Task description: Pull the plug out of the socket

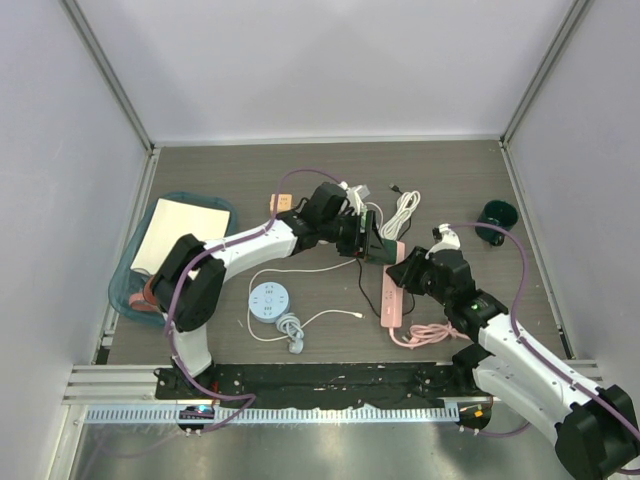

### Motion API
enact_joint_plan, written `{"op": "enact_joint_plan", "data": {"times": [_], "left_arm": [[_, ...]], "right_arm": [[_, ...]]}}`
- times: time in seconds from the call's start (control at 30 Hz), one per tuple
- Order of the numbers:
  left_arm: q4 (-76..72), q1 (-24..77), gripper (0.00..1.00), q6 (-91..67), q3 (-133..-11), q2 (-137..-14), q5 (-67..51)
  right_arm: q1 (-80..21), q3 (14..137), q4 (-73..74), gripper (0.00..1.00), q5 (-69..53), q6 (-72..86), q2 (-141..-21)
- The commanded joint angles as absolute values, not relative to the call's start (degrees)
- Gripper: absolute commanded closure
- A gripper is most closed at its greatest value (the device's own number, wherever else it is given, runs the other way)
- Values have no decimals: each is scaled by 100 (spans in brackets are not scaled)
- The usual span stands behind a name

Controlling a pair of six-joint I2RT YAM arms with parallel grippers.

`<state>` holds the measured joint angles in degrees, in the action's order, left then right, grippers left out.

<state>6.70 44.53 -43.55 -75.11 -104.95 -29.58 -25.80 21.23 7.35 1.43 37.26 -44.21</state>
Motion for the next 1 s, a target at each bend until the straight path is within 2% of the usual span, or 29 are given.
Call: {"op": "enact_joint_plan", "data": {"times": [0.0,0.97], "left_arm": [[896,4175,100,-4315,-7471,-9800,-3287],[1529,3445,100,-4043,-7233,-9044,-3454]], "right_arm": [[-2189,2127,1582,99,1670,3972,-4552],[-2118,2180,1608,99,2004,3999,-5054]]}}
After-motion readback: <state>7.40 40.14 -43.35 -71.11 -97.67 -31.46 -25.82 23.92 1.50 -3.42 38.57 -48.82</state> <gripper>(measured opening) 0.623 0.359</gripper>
